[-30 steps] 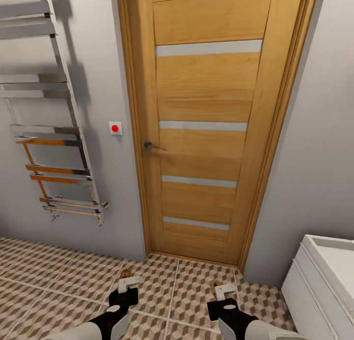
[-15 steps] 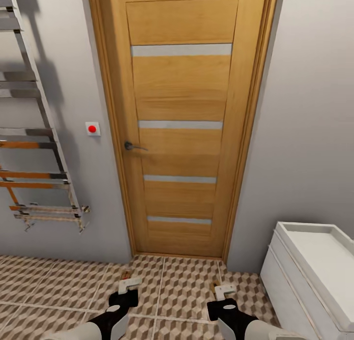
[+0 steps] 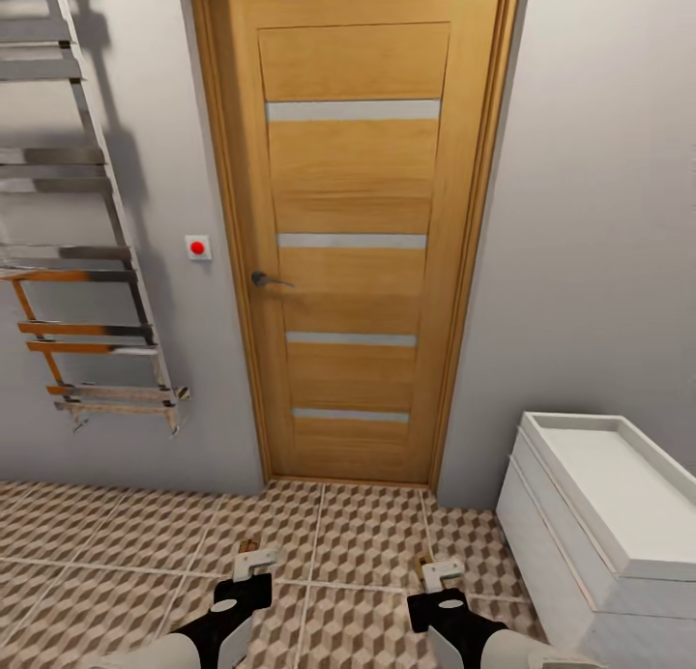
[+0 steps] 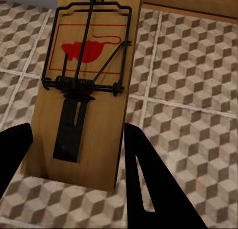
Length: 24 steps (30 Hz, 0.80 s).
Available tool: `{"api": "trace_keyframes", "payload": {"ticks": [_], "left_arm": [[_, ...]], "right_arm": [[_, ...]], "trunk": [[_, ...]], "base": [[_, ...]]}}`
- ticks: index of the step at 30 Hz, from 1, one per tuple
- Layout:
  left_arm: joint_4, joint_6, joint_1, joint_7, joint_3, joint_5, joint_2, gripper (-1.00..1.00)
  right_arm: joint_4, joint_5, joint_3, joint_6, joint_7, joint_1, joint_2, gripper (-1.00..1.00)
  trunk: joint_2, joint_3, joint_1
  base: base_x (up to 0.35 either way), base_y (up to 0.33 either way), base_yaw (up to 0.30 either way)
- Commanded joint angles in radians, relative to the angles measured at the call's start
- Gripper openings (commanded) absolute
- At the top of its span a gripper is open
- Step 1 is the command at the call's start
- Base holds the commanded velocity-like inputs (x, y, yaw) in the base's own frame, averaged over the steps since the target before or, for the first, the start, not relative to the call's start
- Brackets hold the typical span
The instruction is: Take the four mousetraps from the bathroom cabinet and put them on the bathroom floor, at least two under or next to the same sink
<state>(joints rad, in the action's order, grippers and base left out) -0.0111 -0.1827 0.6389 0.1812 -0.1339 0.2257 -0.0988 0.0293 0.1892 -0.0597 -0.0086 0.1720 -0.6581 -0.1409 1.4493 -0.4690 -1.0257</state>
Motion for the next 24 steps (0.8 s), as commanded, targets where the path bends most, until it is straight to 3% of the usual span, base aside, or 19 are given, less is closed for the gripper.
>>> {"api": "trace_keyframes", "payload": {"ticks": [1,11,24], "left_arm": [[0.001,-0.003,0.001,0.003,-0.009,0.009,0.0,-1.0],[0.002,-0.003,0.001,0.002,-0.009,0.008,0.0,-1.0],[0.005,0.006,0.001,-0.056,-0.01,0.007,0.003,-1.0]], "right_arm": [[0.003,0.009,-0.006,-0.001,0.004,-0.002,0.0,-1.0],[0.003,0.009,-0.006,0.0,0.004,-0.002,0.0,-1.0],[0.003,0.008,-0.006,0.002,0.004,-0.002,0.001,-1.0]], "trunk": [[0.001,-0.001,0.001],[0.001,-0.001,0.001],[0.001,0.004,0.001]], "base": [[-0.347,0.0,0.0],[-0.325,0.0,-0.005],[-0.035,0.0,-0.206]]}}
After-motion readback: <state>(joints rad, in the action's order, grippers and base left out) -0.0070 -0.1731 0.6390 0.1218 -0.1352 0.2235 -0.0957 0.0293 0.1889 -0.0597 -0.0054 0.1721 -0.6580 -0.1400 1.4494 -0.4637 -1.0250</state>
